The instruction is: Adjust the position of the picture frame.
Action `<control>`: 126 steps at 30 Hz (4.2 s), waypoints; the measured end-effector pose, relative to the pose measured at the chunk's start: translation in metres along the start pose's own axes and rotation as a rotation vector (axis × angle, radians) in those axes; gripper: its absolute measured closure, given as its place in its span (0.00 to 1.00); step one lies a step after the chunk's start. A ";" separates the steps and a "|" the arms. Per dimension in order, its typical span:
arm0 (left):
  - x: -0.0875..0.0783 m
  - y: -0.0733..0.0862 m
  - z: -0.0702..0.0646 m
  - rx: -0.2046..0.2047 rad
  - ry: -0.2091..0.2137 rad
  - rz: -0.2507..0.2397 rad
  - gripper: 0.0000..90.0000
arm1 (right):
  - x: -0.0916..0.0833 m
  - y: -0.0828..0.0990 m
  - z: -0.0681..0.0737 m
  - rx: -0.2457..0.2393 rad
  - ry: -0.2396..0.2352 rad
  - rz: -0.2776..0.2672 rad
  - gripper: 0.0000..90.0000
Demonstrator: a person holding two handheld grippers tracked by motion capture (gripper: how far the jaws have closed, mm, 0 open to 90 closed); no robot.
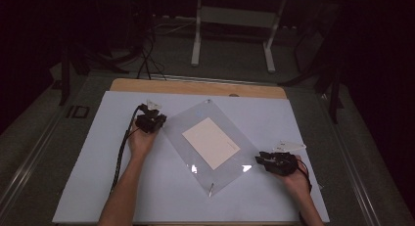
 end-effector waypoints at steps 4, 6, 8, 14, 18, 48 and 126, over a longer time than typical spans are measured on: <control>0.001 -0.003 0.001 0.000 0.004 -0.004 0.95 | 0.001 -0.002 0.000 -0.001 -0.002 -0.004 0.75; 0.003 -0.006 0.001 -0.006 -0.004 -0.007 0.95 | 0.002 -0.002 0.001 -0.002 0.000 -0.001 0.75; 0.004 -0.007 0.001 -0.011 -0.006 -0.006 0.95 | 0.002 -0.002 0.001 -0.002 -0.001 -0.003 0.75; 0.010 -0.010 0.004 -0.034 -0.004 -0.006 0.95 | 0.002 -0.003 0.002 -0.006 -0.007 -0.007 0.75; -0.001 -0.009 -0.004 -0.024 -0.007 -0.027 0.73 | 0.001 0.000 0.000 0.002 -0.004 -0.005 0.75; -0.057 0.077 -0.168 0.182 0.439 -0.039 0.60 | -0.003 -0.001 -0.004 0.044 0.011 -0.029 0.73; -0.117 0.132 -0.121 0.132 0.241 -0.106 0.73 | 0.137 -0.169 0.132 -0.114 -0.173 -0.111 0.76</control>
Point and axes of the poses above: each handheld gripper's, and its own axes: x roughly forward along the jaws, y roughly out of its underside, z roughly to its left, the point moved 4 cm from there along x, roughly forward along the jaws, and after that the axes turned 15 degrees about y, right-handed, at the moved point
